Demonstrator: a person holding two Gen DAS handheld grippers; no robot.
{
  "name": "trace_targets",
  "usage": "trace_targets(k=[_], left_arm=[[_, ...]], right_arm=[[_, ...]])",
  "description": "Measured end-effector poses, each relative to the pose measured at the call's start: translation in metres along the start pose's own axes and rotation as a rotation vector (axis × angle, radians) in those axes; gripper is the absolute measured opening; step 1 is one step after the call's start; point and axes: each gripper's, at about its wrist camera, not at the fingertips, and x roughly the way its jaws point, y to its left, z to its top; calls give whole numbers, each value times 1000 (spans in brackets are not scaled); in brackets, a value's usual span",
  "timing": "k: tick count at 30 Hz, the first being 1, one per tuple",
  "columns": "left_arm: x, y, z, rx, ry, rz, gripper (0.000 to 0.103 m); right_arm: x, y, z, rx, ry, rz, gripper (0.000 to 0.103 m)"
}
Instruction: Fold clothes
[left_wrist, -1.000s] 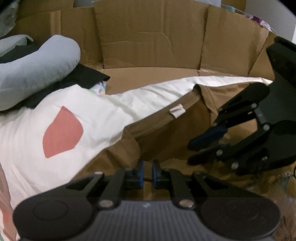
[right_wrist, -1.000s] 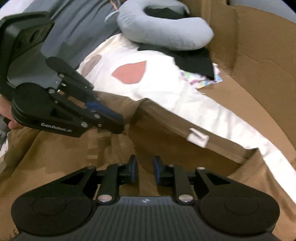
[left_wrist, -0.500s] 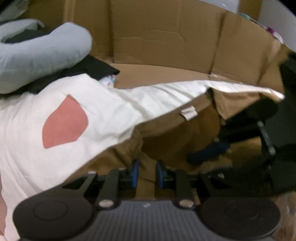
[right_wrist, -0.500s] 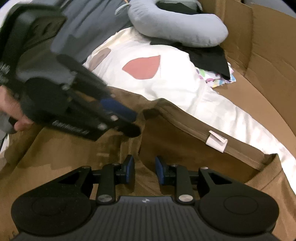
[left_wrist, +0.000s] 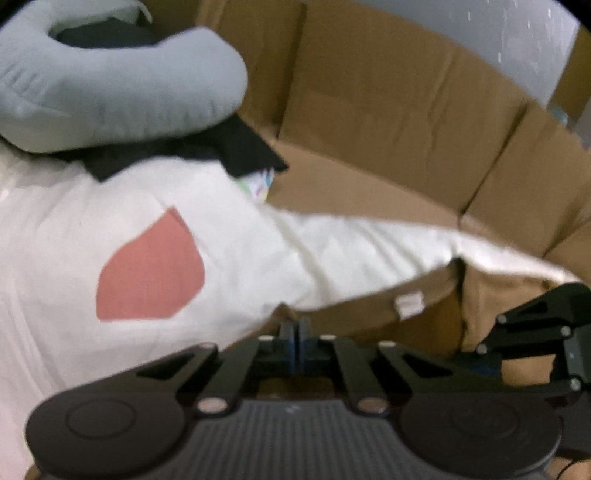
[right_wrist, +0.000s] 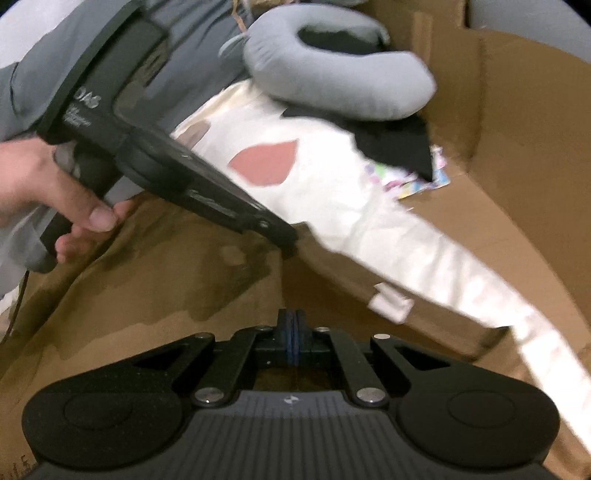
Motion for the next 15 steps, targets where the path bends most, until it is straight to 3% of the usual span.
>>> trace_targets(k=[2,4,6,7,8,12,15], left_arm=[[2,0,1,-4,3,6,4],[2,3,2,-23,-1,-4,7],[-4,6,3,-48,-27,-23,20],[-9,7,3,-55,-47,-31,35],[-13,6,3,-49,-68,-33,42],[-21,2,2,14,-53,-44,39],[-22,-5,-6,101,-17,-45,29]], right_arm=[[-7,-13,1,22,6,-33,4],[-17,-28,-1,42,-2,-67,18],[-28,-45,-4,60,-4,-109,21],[-34,-53,-6,70,-5,-127,21],[-39,-61,-8,80,-5,-142,21],[-52,-86,-19,103,15,-186,21],[-51,-96,-29,99,52,-202,21]])
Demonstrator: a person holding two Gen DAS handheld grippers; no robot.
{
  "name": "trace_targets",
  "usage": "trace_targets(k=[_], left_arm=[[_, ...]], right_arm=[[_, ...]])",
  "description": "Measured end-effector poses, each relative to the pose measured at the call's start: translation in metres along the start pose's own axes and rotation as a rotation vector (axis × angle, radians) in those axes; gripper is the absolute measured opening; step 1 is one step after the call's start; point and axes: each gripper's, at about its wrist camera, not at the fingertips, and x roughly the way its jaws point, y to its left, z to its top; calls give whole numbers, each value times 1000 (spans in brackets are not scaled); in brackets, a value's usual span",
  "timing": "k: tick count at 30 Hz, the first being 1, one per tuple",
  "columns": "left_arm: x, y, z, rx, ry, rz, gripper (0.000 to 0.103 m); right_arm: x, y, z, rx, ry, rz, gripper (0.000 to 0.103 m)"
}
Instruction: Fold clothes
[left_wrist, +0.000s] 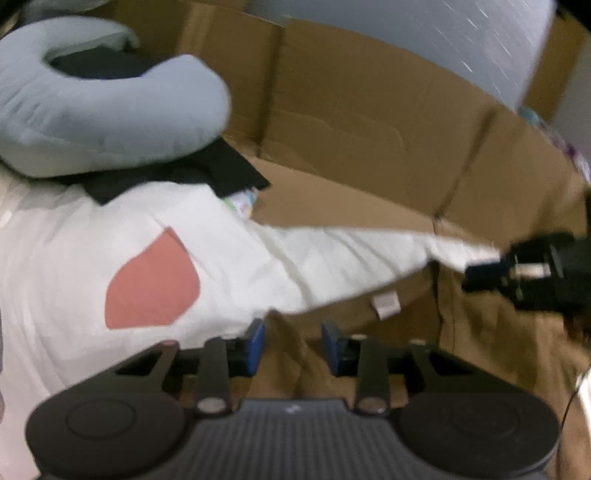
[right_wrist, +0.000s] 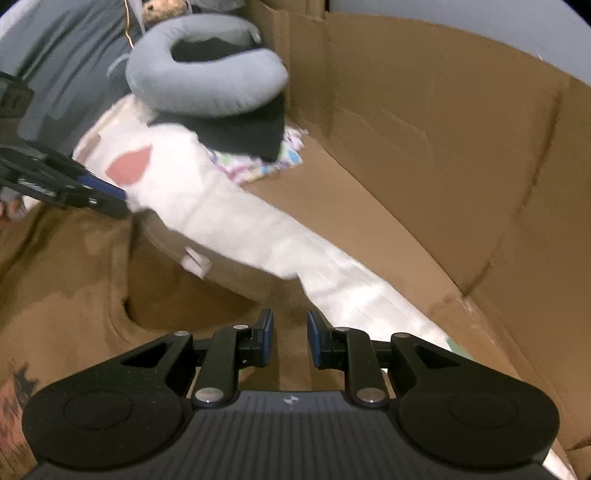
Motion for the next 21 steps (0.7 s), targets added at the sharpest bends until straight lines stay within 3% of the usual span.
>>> trace_targets(k=[5,10,15,21], left_arm=[[11,-6,-19,84,73,11,17],[17,-3,-27,75,55,29,18],[35,-5,-17,51,54,94,18],[36,-11,-8,41,66,156,20]], right_arm=[[15,-9,-12,9,51,-48,23],[24,-11,-14,16,64,-95,22],[30,-10,-9,24,77,-143,22],[14,-15,2,116,83,-124,25]])
